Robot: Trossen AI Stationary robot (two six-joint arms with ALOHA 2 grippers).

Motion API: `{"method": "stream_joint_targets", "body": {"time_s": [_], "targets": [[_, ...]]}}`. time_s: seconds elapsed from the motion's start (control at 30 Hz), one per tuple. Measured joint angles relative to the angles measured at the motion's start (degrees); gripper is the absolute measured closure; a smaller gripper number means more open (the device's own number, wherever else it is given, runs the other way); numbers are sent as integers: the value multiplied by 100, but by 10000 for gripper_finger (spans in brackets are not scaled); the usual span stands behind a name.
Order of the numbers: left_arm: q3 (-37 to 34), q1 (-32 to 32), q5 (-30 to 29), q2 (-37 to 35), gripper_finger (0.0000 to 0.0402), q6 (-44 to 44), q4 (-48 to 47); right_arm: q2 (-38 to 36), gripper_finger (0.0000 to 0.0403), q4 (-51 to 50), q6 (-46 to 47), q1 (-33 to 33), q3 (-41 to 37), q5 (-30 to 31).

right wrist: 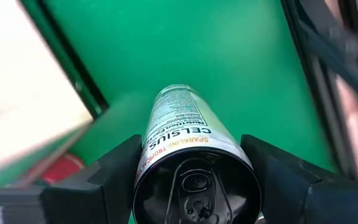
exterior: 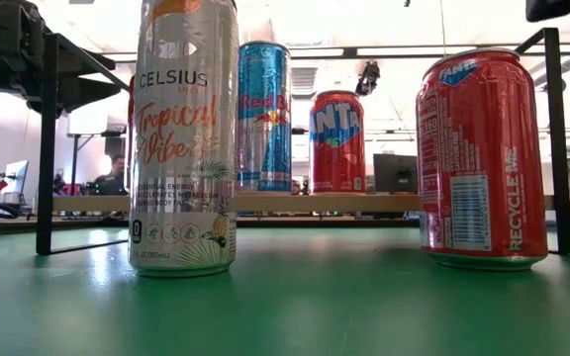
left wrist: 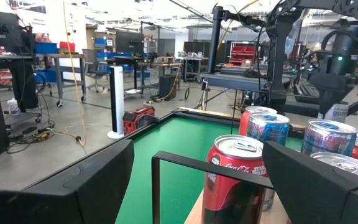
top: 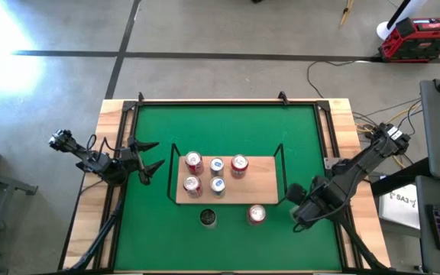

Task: Place canned beverage on shelf
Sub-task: Put the right white soda can on the shelf

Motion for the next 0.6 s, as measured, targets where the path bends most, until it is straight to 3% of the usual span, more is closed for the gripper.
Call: {"method": "stream_joint_targets", "body": {"time_s": [0.23,0.6], "targets": [[0,1,0,1,61,0,1,0,156,48,2297,-4,-2,-398],[0,0,0,1,61,1,-1,0,156,31,2386,-18,-2,-387]]}}
